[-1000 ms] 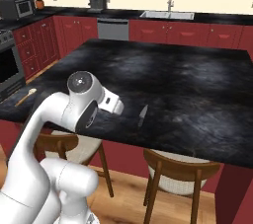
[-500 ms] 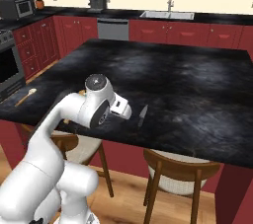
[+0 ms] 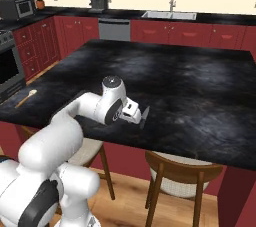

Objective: Pick up the metallic utensils from the counter and place them in the open drawer. Make sure not to pick up any wooden utensils.

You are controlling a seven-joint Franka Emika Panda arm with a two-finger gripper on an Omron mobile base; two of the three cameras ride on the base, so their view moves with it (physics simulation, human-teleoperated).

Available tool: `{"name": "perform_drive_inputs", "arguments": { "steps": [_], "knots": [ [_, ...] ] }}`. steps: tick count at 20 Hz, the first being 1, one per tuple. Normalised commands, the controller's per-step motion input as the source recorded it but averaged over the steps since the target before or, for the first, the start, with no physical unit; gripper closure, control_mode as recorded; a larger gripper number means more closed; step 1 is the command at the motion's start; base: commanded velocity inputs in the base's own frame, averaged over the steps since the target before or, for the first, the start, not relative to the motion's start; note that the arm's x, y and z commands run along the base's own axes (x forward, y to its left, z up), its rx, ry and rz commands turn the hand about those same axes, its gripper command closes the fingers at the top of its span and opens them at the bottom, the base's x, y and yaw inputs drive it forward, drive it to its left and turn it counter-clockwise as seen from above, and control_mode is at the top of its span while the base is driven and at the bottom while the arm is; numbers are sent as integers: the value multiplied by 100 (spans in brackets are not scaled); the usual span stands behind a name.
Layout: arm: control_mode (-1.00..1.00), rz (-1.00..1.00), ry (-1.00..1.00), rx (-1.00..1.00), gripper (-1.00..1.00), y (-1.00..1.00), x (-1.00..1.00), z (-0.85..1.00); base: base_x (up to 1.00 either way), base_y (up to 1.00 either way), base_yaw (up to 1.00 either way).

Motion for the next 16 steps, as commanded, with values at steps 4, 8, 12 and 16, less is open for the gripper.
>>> {"name": "perform_drive_inputs", "arguments": {
  "steps": [4,8,12,16],
  "knots": [
    [-100,5,6,-3,-100,-25,36,-39,0,0,0],
    [-100,4,2,-2,-100,-32,29,-26,0,0,0],
    [-100,2,4,-2,-100,-21,47,-34,0,0,0],
    [-100,0,0,0,-100,-2,74,-40,0,0,0]
  ]
}}
